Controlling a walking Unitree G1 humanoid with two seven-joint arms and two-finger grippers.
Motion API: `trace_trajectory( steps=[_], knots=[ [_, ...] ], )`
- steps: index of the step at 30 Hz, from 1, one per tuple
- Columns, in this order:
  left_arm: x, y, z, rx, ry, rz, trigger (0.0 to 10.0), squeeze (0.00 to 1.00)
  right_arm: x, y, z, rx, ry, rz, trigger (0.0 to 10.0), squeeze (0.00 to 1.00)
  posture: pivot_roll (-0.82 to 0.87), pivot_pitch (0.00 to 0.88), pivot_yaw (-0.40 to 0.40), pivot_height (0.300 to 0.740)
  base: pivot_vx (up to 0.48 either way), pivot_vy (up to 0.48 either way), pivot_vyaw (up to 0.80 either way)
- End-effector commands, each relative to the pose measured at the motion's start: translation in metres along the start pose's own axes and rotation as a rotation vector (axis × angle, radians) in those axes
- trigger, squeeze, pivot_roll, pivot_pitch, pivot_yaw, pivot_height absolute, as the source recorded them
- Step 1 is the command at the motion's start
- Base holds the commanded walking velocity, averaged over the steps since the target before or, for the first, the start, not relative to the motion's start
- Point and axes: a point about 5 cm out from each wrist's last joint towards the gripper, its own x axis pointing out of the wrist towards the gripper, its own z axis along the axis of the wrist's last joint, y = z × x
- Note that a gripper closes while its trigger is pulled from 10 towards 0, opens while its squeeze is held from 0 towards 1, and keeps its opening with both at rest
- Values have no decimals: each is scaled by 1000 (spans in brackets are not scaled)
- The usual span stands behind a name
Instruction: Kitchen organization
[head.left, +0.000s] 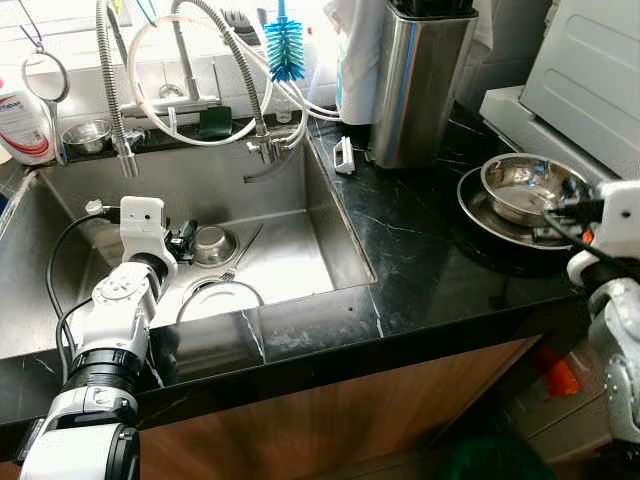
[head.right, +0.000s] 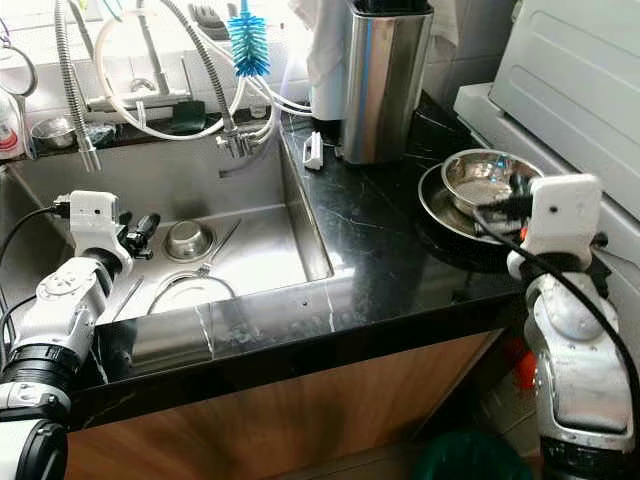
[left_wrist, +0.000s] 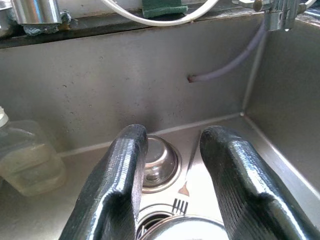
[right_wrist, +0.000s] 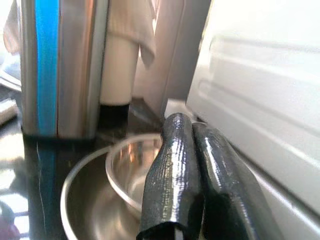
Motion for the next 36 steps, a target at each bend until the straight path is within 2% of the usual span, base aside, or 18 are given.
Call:
trace_trajectory(
  steps=[1, 7, 8, 11, 14, 18, 21, 23, 25, 27, 28, 29, 31, 32, 33, 34, 36],
  knots=[
    [1, -1, 0, -13, 3, 0, 10000, 0, 0, -3, 10, -17, -30, -12, 0, 0, 18, 26, 24, 740, 0, 0, 0],
    [1, 0, 1, -16, -5, 6, 10000, 0, 2, 1, 24, -17, -79, 3, 0, 0, 17, 24, 23, 740, 0, 0, 0],
    [1, 0, 1, -17, -10, 7, 10000, 0, 2, 3, 27, -19, -91, 9, 10000, 0, 17, 23, 23, 740, 0, 0, 0],
    [1, 0, 3, -16, -21, 9, 10000, 0, 3, 6, 36, -28, -127, 26, 10000, 0, 16, 22, 23, 740, 0, 0, 0],
    [2, 1, 7, -24, -40, 18, 10000, 0, 1, 17, 54, -19, -228, 115, 10000, 0, 18, 22, 22, 740, 0, 0, 0],
    [2, 1, 11, -21, -60, 20, 10000, 0, -3, 28, 59, -15, -266, 203, 10000, 0, 17, 22, 21, 740, 0, 0, 0],
    [2, -1, 18, 22, -99, 9, 10000, 0, -11, 41, 66, 38, -314, 327, 10000, 0, 17, 23, 20, 740, 0, 0, 0],
    [2, -4, 23, 66, -130, -5, 10000, 0, -21, 54, 70, 67, -345, 462, 10000, 0, 18, 23, 20, 740, 0, 0, 0],
    [1, -6, 25, 85, -146, -17, 10000, 0, -27, 61, 70, 65, -352, 536, 10000, 0, 18, 23, 20, 740, 0, 0, 0],
    [1, -9, 29, 128, -175, -32, 10000, 0, -32, 66, 69, 79, -347, 598, 10000, 0, 18, 27, 18, 740, 0, 0, 0],
    [-1, -12, 34, 187, -209, -50, 10000, 0, -36, 69, 67, 85, -342, 636, 10000, 0, 18, 27, 19, 740, 0, 0, 0],
    [-1, -12, 34, 187, -209, -50, 10000, 0, -36, 69, 67, 85, -342, 636, 10000, 0, 18, 27, 19, 740, 0, 0, 0],
    [-3, -17, 40, 284, -260, -79, 10000, 0, -40, 71, 65, 92, -332, 683, 10000, 0, 20, 29, 18, 740, 0, 0, 0],
    [-5, -22, 44, 363, -305, -105, 10000, 0, -44, 74, 63, 100, -320, 726, 10000, 0, 20, 29, 18, 740, 0, 0, 0],
    [-5, -22, 44, 363, -305, -105, 10000, 0, -44, 74, 63, 100, -320, 726, 10000, 0, 20, 29, 18, 740, 0, 0, 0],
    [-8, -30, 51, 474, -370, -140, 10000, 0, -52, 79, 58, 97, -295, 812, 10000, 0, 22, 32, 21, 740, 0, 0, 0],
    [-11, -34, 54, 531, -404, -158, 10000, 0, -57, 81, 56, 96, -282, 858, 10000, 0, 22, 32, 21, 740, 0, 0, 0]
  ],
)
